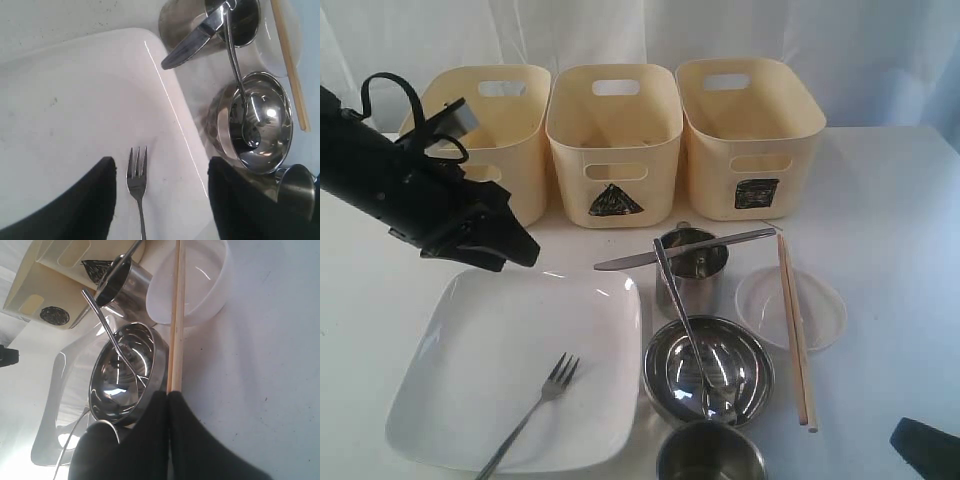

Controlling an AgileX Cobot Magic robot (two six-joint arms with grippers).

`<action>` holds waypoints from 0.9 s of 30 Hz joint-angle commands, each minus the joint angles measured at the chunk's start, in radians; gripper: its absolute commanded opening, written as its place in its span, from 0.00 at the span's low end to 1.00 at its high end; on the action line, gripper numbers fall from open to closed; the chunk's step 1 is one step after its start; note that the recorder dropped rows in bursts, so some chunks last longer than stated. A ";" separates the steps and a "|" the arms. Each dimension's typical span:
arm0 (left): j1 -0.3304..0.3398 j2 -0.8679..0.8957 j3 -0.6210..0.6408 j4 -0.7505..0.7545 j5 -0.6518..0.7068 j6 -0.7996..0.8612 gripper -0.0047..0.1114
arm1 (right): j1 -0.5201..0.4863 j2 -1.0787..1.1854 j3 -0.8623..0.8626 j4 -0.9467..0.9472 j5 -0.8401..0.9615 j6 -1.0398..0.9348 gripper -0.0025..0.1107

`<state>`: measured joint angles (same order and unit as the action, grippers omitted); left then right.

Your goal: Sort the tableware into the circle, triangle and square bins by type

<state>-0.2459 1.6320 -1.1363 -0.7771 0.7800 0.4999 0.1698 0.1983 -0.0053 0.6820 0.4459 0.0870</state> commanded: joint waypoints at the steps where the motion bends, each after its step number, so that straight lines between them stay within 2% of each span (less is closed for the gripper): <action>1: -0.006 -0.002 -0.006 0.033 0.028 0.012 0.55 | 0.004 -0.007 0.005 -0.005 -0.005 0.001 0.02; 11: -0.006 -0.002 -0.006 0.118 0.104 0.012 0.55 | 0.004 -0.007 0.005 -0.005 -0.005 0.001 0.02; 27: -0.006 -0.002 -0.006 0.107 0.077 -0.014 0.55 | 0.004 -0.007 0.005 -0.005 -0.005 0.001 0.02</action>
<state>-0.2459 1.6320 -1.1363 -0.6575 0.8428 0.4935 0.1698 0.1983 -0.0053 0.6820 0.4459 0.0870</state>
